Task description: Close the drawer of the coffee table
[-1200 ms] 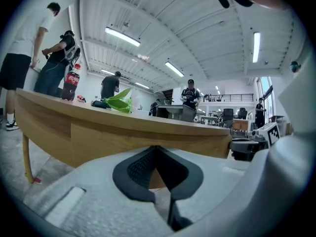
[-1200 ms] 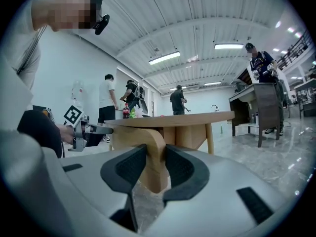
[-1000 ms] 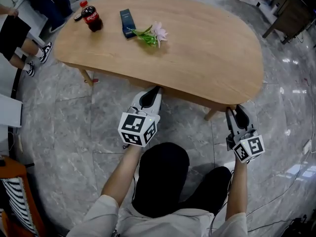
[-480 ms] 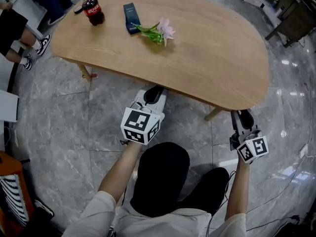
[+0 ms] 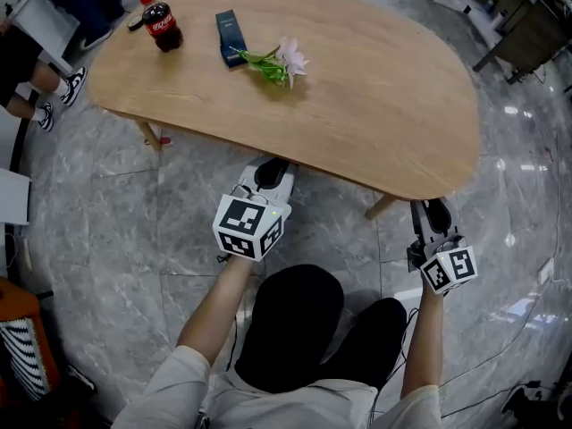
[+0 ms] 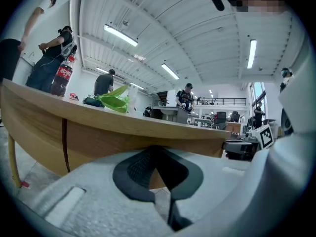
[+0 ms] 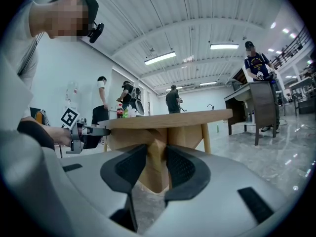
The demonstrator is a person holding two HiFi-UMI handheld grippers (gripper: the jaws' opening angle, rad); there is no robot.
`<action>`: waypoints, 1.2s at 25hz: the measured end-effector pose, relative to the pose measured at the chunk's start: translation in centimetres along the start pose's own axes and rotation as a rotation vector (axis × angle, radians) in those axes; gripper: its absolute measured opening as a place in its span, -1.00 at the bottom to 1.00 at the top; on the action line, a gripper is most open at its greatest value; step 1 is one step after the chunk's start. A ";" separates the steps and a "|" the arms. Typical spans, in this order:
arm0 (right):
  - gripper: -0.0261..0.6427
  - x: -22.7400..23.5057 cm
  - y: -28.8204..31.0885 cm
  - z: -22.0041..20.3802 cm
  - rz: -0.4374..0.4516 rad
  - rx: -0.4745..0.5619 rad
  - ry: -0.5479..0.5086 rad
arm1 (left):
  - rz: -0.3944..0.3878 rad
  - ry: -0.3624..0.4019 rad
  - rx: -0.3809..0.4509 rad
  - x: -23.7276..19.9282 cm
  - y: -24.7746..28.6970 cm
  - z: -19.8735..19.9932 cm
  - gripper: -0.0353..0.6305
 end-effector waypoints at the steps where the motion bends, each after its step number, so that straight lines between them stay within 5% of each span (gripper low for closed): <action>1: -0.53 0.1 -0.1 0.2 -0.005 -0.006 0.002 | -0.006 -0.002 -0.003 0.1 0.1 0.1 -0.87; 16: -0.61 -1.5 -4.6 3.4 -0.101 -0.191 0.148 | 0.066 -0.046 -0.210 5.1 -3.1 5.6 -0.87; 22: -0.61 -4.2 -8.2 10.1 -0.071 -0.212 0.139 | 0.063 -0.137 -0.257 10.5 -5.4 11.1 -0.86; 30: -0.62 -7.6 -11.2 21.3 -0.049 -0.207 0.180 | 0.105 -0.117 -0.308 15.2 -9.5 20.3 -0.86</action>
Point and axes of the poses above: the fingertips, and each gripper's own axes: y forward along the fingers, x to its right, z out of its top, the point moved 8 cm from there along -y, backward along the fingers, and after that the axes turned 12 degrees about -z, right-handed, at the moved point
